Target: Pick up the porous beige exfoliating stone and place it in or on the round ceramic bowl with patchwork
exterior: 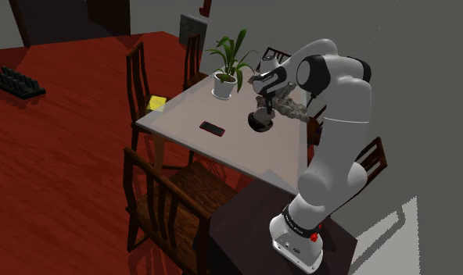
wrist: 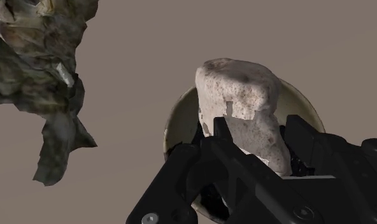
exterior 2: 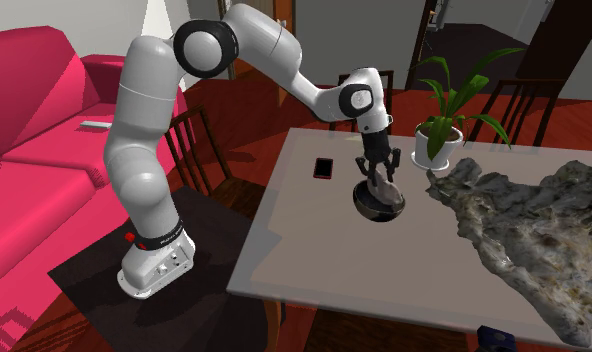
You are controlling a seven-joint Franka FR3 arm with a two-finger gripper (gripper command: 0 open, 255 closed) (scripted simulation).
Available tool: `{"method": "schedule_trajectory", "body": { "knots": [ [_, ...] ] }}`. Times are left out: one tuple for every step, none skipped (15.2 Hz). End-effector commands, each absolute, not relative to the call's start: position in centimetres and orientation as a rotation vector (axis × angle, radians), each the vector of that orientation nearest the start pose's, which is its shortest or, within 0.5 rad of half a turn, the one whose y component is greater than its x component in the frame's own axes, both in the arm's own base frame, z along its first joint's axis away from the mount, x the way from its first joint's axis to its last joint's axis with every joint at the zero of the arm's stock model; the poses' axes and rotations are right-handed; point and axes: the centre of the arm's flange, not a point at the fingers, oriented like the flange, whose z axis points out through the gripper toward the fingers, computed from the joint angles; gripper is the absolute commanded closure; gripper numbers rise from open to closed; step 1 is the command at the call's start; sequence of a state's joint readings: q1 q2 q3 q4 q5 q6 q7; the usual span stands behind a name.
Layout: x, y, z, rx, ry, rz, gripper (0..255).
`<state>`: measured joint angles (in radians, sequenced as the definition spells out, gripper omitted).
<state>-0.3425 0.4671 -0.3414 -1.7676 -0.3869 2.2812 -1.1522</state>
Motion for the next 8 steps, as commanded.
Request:
{"method": "schedule_trajectory", "body": {
  "knots": [
    [52.2, -41.0, 32.2, -3.175, -1.258, 0.559, 0],
    [52.2, -41.0, 32.2, -3.175, -1.258, 0.559, 0],
    [52.2, -41.0, 32.2, -3.175, -1.258, 0.559, 0],
    [52.2, -41.0, 32.2, -3.175, -1.258, 0.559, 0],
    [52.2, -41.0, 32.2, -3.175, -1.258, 0.559, 0],
    [52.2, -41.0, 32.2, -3.175, -1.258, 0.559, 0],
    [52.4, -40.5, 33.4, -3.175, -1.258, 0.559, 0],
    [52.7, -40.0, 34.6, -3.175, -1.258, 0.559, 0]
  ]
}}
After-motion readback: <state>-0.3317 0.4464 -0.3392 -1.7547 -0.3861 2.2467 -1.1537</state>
